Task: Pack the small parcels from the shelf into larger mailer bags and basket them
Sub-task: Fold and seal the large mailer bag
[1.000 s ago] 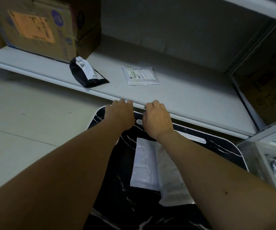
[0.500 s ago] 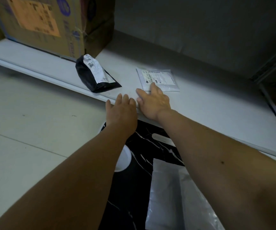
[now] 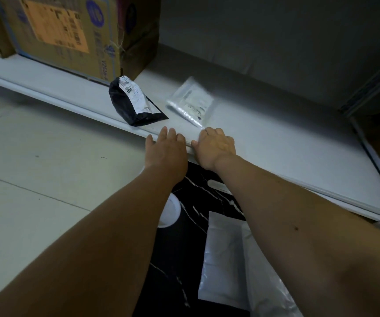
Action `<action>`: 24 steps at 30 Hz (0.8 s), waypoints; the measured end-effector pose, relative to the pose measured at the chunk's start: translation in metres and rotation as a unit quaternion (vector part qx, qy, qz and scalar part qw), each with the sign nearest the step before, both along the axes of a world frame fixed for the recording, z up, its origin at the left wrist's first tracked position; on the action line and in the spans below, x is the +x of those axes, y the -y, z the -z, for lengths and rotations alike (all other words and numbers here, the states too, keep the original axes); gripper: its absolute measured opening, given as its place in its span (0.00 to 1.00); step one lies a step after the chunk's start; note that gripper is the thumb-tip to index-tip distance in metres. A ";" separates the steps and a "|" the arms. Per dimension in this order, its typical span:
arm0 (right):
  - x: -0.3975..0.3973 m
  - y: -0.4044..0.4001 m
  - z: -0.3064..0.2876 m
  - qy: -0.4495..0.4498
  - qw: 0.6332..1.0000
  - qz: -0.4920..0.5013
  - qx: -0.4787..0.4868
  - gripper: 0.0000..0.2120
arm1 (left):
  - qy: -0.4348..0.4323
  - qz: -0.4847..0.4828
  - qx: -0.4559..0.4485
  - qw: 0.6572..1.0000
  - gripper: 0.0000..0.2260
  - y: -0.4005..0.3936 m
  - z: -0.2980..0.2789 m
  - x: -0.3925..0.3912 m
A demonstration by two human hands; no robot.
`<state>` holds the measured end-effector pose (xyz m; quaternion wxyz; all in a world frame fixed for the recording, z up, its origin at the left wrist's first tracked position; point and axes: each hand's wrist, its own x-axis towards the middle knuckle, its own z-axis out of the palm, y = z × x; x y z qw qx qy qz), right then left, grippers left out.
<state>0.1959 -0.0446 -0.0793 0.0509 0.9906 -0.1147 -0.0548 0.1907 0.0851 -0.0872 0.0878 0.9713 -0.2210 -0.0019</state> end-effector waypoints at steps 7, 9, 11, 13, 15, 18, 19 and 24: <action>-0.031 0.008 -0.007 0.048 0.998 -0.013 -0.040 0.19 | 0.006 0.012 0.003 1.000 0.22 0.001 -0.007 -0.008; -0.047 0.011 -0.008 0.058 0.996 -0.038 -0.057 0.18 | 0.001 0.002 -0.004 1.000 0.21 0.000 -0.011 -0.007; -0.065 0.016 -0.014 0.043 0.995 -0.052 -0.067 0.22 | -0.004 -0.008 0.001 1.000 0.21 0.000 -0.017 -0.008; -0.081 0.019 -0.020 0.027 0.995 -0.056 -0.076 0.26 | -0.005 -0.002 0.023 1.000 0.21 0.000 -0.024 -0.011; -0.104 0.022 -0.031 0.027 0.994 -0.057 -0.088 0.28 | -0.013 0.032 0.053 0.998 0.21 0.002 -0.033 -0.021; -0.138 0.022 -0.045 0.029 0.995 -0.047 -0.089 0.30 | -0.018 0.095 0.100 0.990 0.21 0.004 -0.040 -0.042; -0.151 0.022 -0.051 0.028 0.995 -0.043 -0.086 0.30 | -0.020 0.117 0.115 0.986 0.21 0.006 -0.045 -0.052; -0.221 0.020 -0.072 0.027 0.996 -0.031 -0.078 0.31 | -0.017 0.186 0.147 0.971 0.22 0.014 -0.063 -0.106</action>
